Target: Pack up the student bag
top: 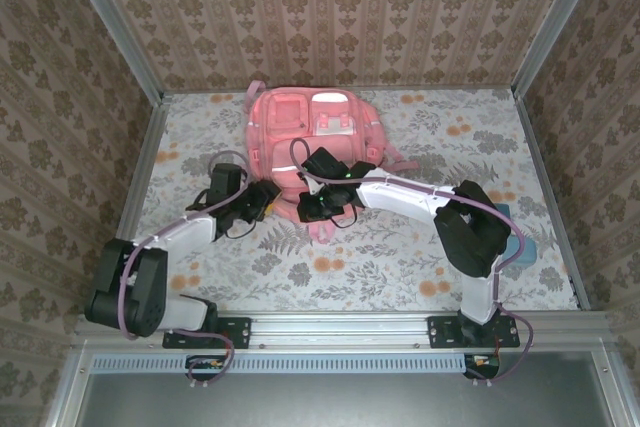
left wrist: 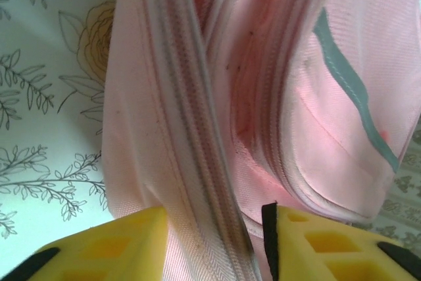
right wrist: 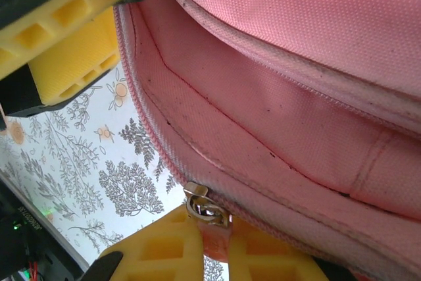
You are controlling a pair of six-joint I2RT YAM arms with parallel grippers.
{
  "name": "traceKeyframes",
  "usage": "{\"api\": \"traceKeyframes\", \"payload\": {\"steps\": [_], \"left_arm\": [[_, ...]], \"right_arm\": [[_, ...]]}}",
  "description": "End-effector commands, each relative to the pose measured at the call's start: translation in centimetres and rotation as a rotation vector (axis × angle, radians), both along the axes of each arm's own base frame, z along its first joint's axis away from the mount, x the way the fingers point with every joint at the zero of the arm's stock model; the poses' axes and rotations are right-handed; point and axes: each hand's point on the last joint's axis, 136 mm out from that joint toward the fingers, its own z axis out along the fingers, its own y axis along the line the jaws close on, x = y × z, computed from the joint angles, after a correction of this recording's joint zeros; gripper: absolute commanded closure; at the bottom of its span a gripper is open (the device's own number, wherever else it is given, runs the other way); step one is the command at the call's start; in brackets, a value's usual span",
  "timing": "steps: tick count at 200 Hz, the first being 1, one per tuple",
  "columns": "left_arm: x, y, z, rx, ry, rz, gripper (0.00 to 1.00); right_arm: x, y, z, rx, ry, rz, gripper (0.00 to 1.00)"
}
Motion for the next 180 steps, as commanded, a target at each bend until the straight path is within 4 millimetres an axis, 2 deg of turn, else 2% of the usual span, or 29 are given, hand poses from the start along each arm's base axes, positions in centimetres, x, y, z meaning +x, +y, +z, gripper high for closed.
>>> {"api": "traceKeyframes", "payload": {"steps": [1, 24, 44, 83, 106, 124, 158, 180], "left_arm": [[0.2, -0.6, -0.1, -0.02, 0.01, -0.003, 0.67], [0.2, -0.5, -0.6, 0.003, 0.019, -0.008, 0.85], [0.0, 0.0, -1.1, 0.055, 0.029, -0.013, 0.93], [0.2, 1.1, -1.3, 0.13, 0.018, -0.01, 0.98], [0.2, 1.3, -1.4, 0.138, 0.018, -0.01, 0.99], [0.3, 1.2, -1.3, 0.134, 0.012, -0.017, 0.98], [0.5, 1.0, -0.9, 0.124, 0.003, -0.028, 0.98], [0.6, 0.8, -0.7, 0.118, -0.001, -0.038, 0.97]], "right_arm": [[-0.7, -0.2, 0.0, -0.034, -0.023, 0.01, 1.0], [-0.4, -2.0, 0.0, -0.111, -0.057, -0.052, 1.0], [-0.2, -5.5, -0.2, -0.236, -0.088, -0.165, 1.0], [0.5, -12.7, 0.2, -0.39, -0.17, -0.417, 1.0], [0.8, -15.4, 0.1, -0.411, -0.163, -0.504, 1.0], [1.0, -15.9, 0.4, -0.393, -0.153, -0.496, 0.95], [0.8, -12.5, 1.6, -0.252, -0.144, -0.296, 0.61], [0.5, -11.4, 1.8, -0.253, -0.146, -0.169, 0.53]]}}
